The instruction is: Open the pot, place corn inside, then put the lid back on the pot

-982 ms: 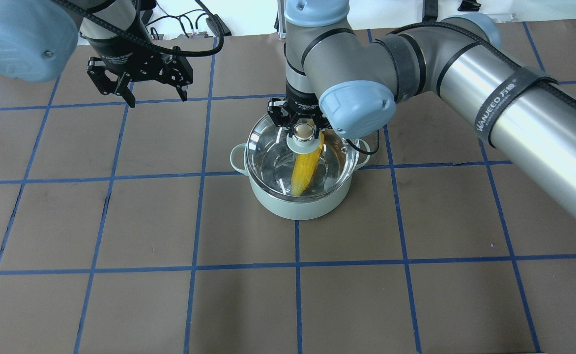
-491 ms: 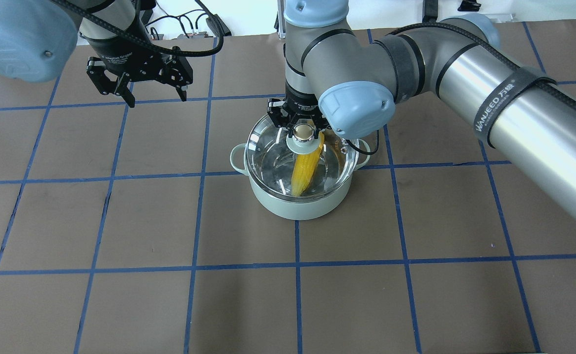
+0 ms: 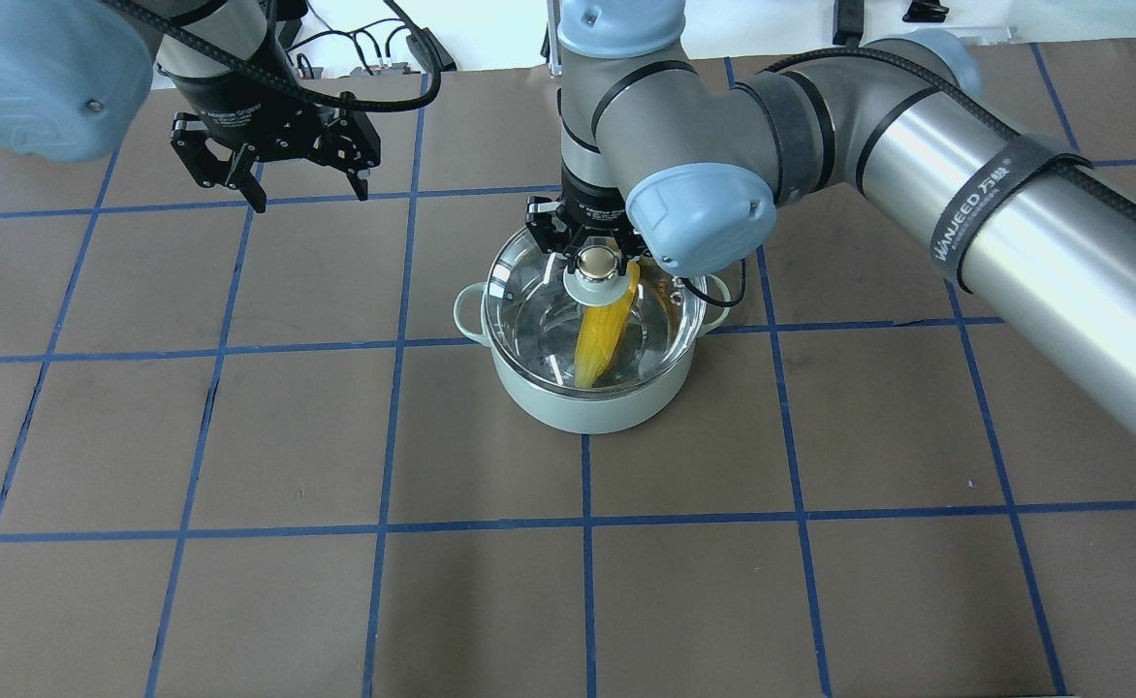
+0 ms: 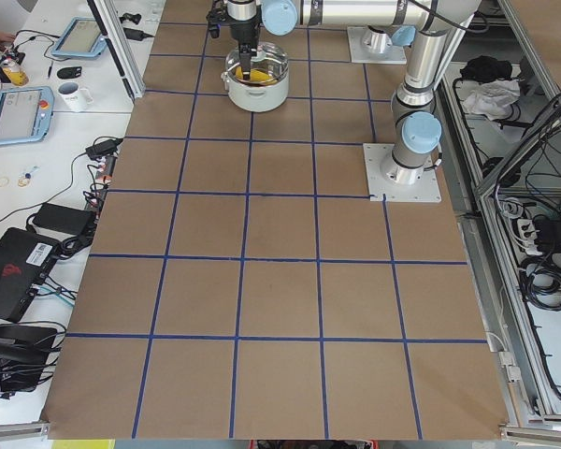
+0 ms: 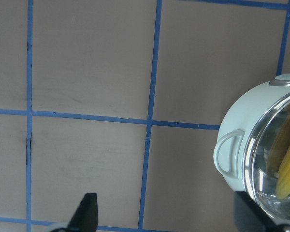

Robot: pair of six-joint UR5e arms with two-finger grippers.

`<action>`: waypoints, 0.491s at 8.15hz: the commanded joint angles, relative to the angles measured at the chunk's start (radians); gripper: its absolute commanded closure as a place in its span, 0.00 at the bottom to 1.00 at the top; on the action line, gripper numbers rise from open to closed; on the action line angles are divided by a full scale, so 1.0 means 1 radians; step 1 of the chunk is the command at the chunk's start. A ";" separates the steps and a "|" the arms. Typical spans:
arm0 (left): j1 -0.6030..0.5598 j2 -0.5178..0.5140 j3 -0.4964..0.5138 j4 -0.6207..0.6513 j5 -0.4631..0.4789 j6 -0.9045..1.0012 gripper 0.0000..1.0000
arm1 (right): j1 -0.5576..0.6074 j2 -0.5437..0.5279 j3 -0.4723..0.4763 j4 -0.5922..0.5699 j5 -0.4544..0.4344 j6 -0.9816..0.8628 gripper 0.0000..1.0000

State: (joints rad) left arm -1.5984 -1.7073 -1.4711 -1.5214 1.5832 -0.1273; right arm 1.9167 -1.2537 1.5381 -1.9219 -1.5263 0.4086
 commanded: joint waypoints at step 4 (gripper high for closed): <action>0.003 0.000 0.000 -0.013 0.044 0.000 0.00 | 0.001 0.000 0.000 0.000 0.000 0.001 0.67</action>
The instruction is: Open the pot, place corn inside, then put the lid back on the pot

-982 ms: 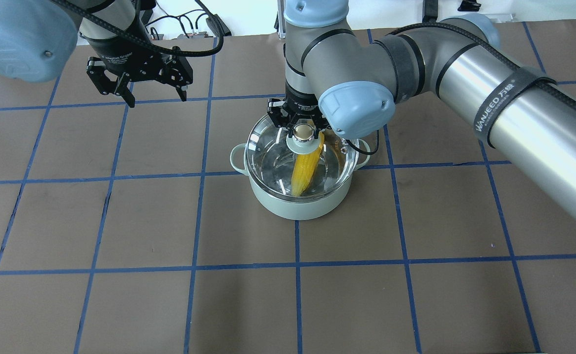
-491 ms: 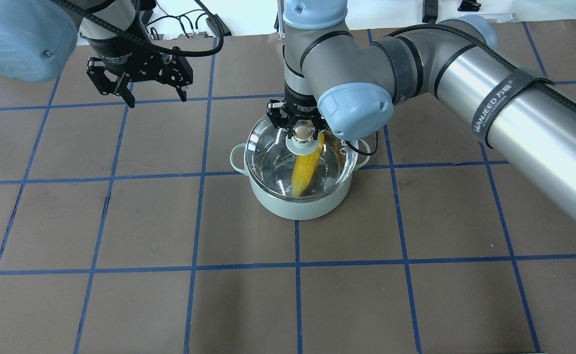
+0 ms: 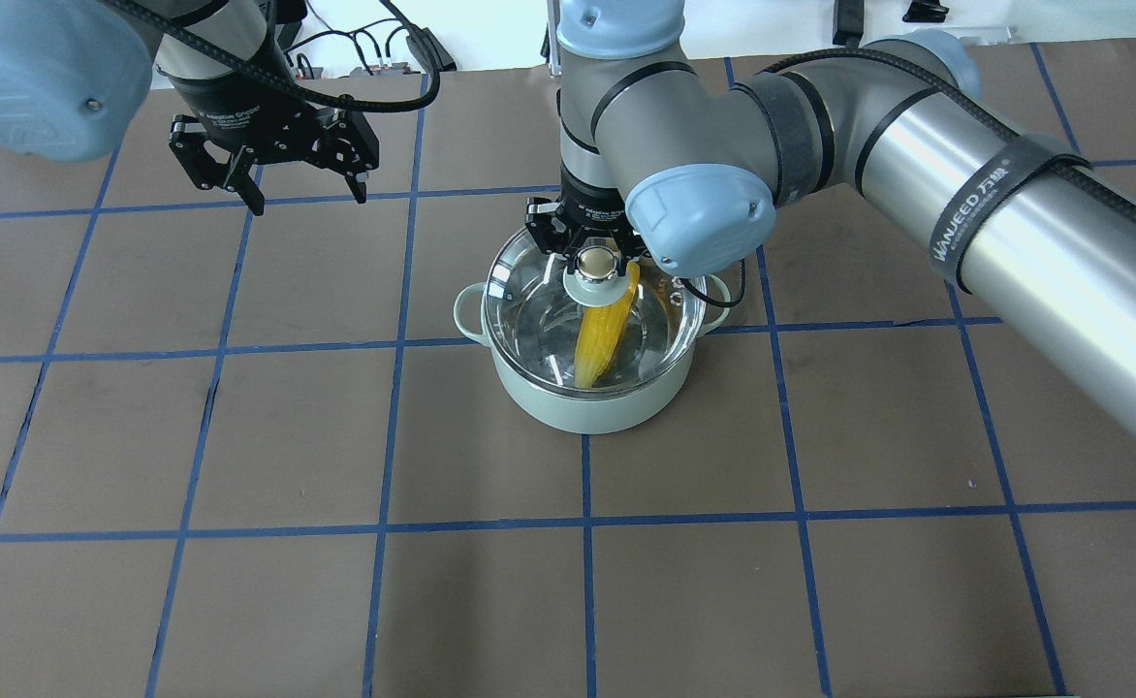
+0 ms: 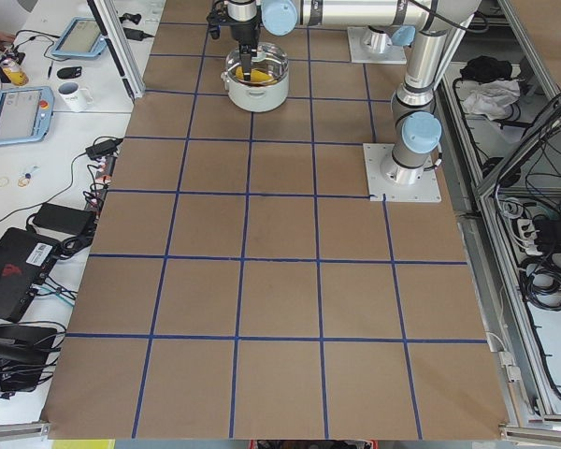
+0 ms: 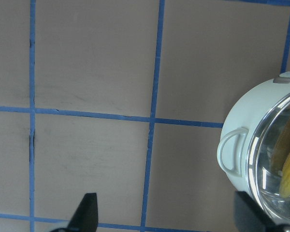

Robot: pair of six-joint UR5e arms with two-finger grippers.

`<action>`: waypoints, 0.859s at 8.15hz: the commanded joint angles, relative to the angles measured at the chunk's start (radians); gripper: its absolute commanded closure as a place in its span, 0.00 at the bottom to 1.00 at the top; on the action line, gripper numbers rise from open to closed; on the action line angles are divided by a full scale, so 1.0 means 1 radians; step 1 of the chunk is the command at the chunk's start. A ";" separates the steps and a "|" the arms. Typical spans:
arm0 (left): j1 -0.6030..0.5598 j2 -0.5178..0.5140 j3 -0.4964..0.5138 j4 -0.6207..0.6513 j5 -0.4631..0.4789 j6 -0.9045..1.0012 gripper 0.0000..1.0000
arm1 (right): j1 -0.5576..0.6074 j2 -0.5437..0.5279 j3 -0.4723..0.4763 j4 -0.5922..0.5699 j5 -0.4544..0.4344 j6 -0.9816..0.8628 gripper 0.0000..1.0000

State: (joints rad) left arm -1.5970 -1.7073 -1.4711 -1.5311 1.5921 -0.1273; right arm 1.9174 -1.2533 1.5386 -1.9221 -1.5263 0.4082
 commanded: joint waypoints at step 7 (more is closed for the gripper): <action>0.000 -0.003 -0.002 0.002 0.045 0.000 0.00 | 0.000 0.005 0.017 -0.026 0.000 0.003 0.66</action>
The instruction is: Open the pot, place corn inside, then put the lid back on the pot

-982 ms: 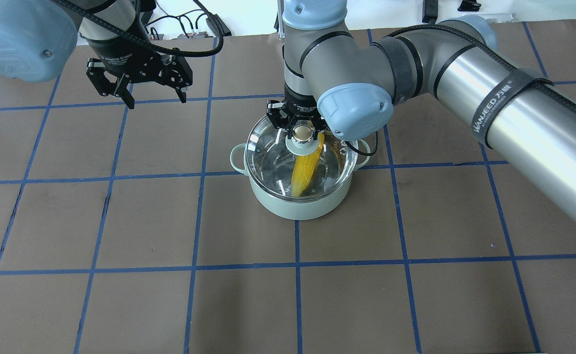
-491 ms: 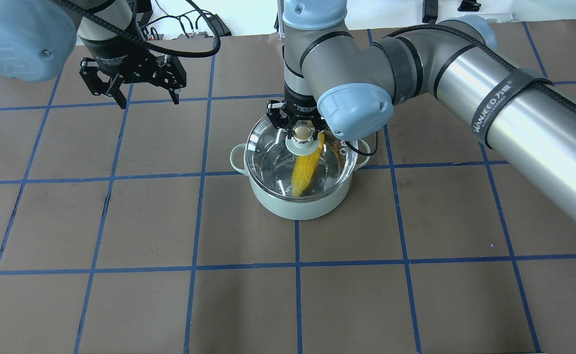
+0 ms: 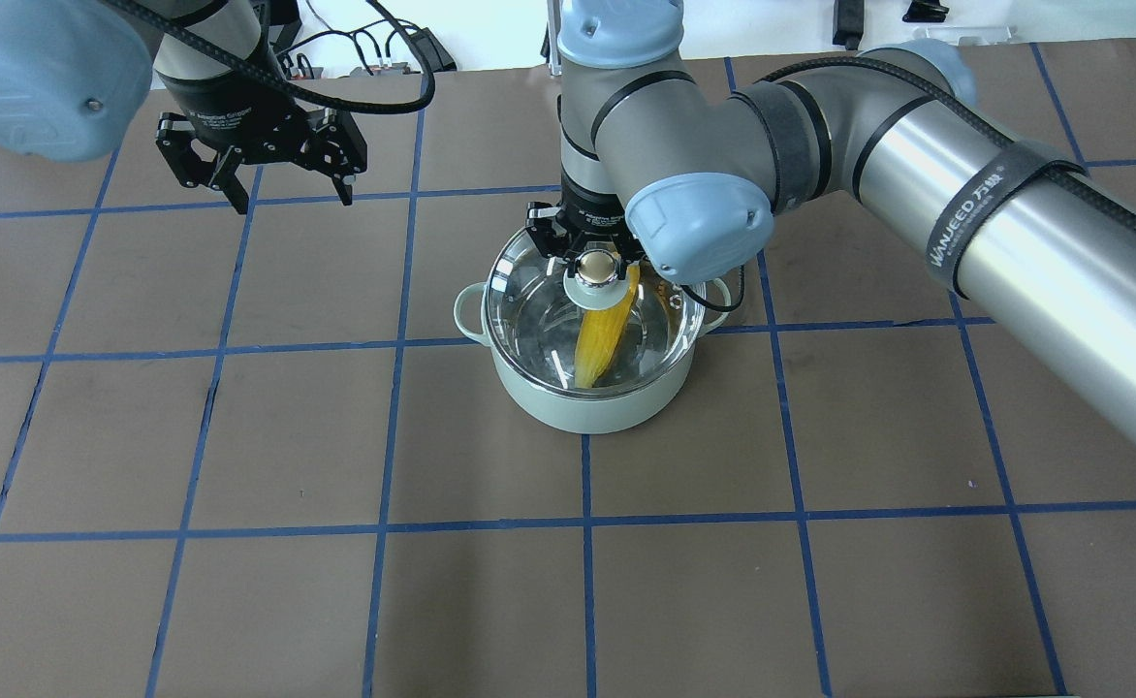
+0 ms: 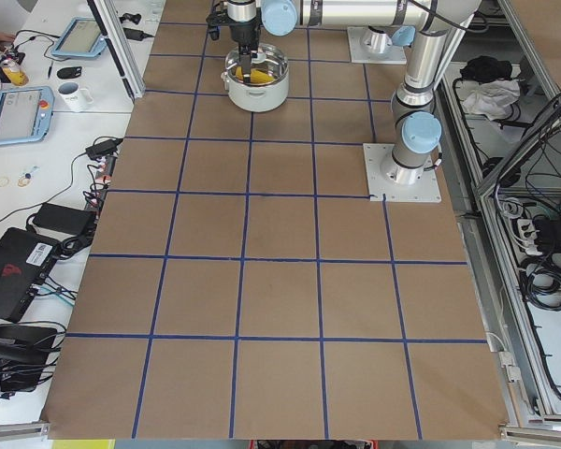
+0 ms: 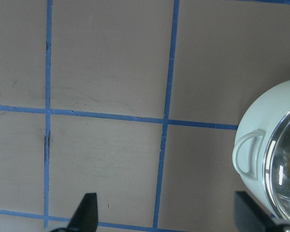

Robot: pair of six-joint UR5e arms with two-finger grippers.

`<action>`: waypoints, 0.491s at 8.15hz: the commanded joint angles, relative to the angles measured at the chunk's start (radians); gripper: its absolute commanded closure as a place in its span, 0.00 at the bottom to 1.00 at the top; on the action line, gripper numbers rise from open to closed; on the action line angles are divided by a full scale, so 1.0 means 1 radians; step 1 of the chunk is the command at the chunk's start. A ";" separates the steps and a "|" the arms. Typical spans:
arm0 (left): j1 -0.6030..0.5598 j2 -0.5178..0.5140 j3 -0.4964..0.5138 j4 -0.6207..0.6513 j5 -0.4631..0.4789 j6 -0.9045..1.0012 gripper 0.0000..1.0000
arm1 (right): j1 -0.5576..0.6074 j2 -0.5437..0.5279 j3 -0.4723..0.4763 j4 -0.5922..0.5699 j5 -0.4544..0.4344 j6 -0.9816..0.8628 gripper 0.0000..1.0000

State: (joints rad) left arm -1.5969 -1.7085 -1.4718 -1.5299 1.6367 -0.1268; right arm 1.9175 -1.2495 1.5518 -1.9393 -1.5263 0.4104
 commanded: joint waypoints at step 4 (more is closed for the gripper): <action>0.000 -0.003 -0.001 0.002 0.005 -0.001 0.00 | 0.000 0.001 0.004 -0.010 0.002 0.007 0.62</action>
State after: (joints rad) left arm -1.5969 -1.7113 -1.4722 -1.5286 1.6393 -0.1273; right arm 1.9175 -1.2487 1.5554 -1.9491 -1.5254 0.4160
